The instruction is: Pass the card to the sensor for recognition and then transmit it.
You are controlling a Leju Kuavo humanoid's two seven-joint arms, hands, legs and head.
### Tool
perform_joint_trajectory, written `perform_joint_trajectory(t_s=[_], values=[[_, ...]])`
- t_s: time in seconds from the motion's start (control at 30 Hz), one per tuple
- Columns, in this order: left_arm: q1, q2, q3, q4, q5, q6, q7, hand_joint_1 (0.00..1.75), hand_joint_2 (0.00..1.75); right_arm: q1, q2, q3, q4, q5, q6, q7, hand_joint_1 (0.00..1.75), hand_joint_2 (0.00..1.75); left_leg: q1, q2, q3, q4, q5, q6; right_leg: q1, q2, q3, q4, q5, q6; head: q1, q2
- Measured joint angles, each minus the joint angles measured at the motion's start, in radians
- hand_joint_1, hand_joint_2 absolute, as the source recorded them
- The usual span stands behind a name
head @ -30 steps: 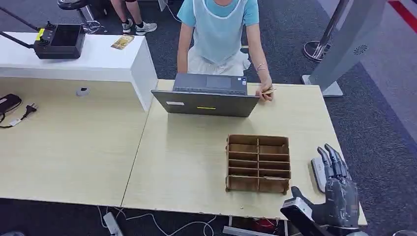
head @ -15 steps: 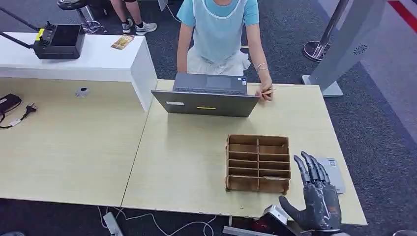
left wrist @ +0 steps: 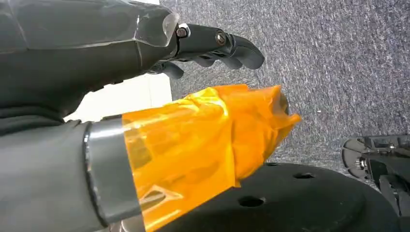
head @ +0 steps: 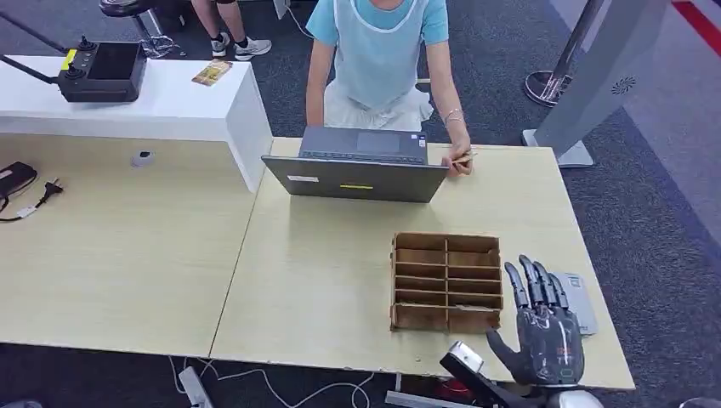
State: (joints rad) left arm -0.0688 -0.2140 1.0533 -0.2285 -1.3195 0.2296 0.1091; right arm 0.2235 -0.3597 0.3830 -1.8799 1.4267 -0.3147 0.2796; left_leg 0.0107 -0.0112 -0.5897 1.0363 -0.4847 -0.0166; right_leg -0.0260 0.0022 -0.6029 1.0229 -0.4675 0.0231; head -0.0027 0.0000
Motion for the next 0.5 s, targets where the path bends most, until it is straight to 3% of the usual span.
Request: perform_joint_trajectory(t_s=[0.5], values=[[-0.001,0.0,0.0,0.0,0.0,-0.003,0.003,0.0,0.0,-0.017,0.0,0.01,0.054,0.029,0.062,0.031,0.0,1.75,0.0,0.0,0.0,0.0,0.0,0.0,0.0,0.0,0.0,0.0,0.0,0.0,0.0,0.0]])
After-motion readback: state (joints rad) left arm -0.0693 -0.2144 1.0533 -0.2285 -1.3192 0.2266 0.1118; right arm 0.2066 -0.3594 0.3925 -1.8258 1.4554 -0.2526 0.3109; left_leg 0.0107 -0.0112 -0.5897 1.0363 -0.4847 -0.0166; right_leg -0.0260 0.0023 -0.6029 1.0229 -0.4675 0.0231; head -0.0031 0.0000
